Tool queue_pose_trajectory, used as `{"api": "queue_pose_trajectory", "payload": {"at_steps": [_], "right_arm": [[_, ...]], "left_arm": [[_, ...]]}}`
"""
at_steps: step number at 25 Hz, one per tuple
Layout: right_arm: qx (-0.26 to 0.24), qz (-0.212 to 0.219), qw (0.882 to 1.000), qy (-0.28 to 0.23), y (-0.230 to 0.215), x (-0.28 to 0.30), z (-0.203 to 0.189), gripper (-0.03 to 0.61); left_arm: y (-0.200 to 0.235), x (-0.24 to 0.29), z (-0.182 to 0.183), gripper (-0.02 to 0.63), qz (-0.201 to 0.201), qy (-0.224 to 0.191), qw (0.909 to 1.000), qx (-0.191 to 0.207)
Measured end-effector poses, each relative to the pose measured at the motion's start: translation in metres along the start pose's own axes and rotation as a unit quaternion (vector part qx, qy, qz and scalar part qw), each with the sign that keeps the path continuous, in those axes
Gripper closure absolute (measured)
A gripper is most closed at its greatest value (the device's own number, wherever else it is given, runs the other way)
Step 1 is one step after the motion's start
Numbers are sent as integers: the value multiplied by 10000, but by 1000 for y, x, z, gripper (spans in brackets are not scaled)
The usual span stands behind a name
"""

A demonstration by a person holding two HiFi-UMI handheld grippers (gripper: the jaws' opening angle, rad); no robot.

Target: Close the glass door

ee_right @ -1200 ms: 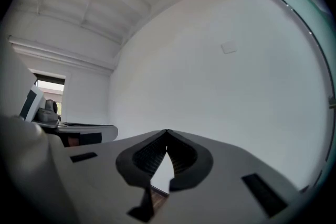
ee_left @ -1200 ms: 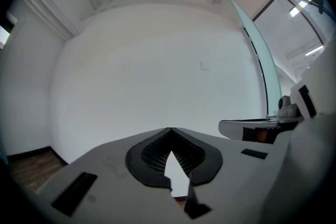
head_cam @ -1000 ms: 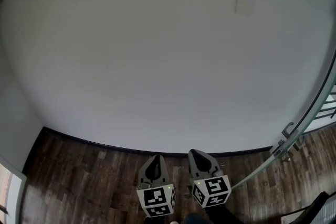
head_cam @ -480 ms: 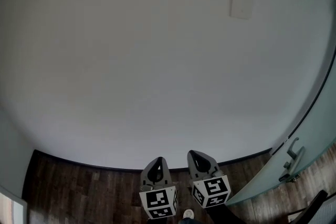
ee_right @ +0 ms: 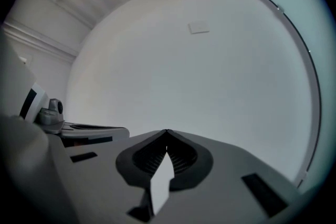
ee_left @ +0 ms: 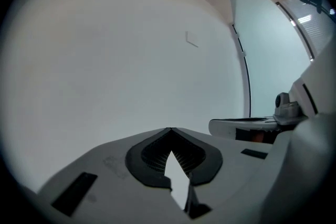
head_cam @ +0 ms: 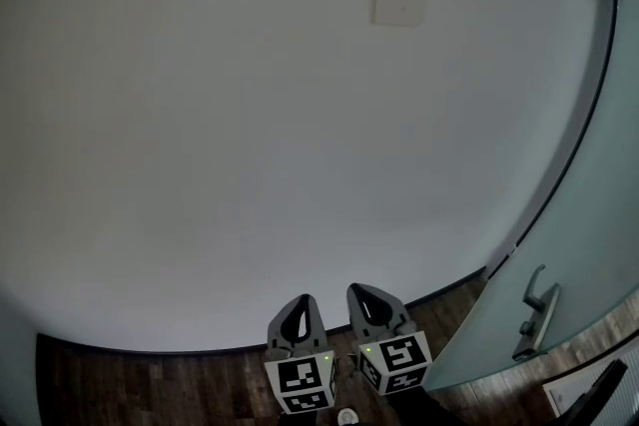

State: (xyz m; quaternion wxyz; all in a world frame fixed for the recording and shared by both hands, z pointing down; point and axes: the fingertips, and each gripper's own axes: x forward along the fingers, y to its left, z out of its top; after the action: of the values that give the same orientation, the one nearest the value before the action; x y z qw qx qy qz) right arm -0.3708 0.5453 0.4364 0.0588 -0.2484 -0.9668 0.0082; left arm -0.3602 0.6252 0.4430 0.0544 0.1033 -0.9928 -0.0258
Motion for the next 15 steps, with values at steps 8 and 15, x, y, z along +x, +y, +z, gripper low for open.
{"api": "queue_pose_trajectory", "payload": {"at_steps": [8,15], "right_arm": [[164,-1367,9904,-94,-102,0,8,580],[222,-2559,9662,-201,-169,9,22,581]], "left_arm": [[-60,82,6,617,-1239,51,9922,105],[-115,156,26,617,-2571,3,9660,266]]}}
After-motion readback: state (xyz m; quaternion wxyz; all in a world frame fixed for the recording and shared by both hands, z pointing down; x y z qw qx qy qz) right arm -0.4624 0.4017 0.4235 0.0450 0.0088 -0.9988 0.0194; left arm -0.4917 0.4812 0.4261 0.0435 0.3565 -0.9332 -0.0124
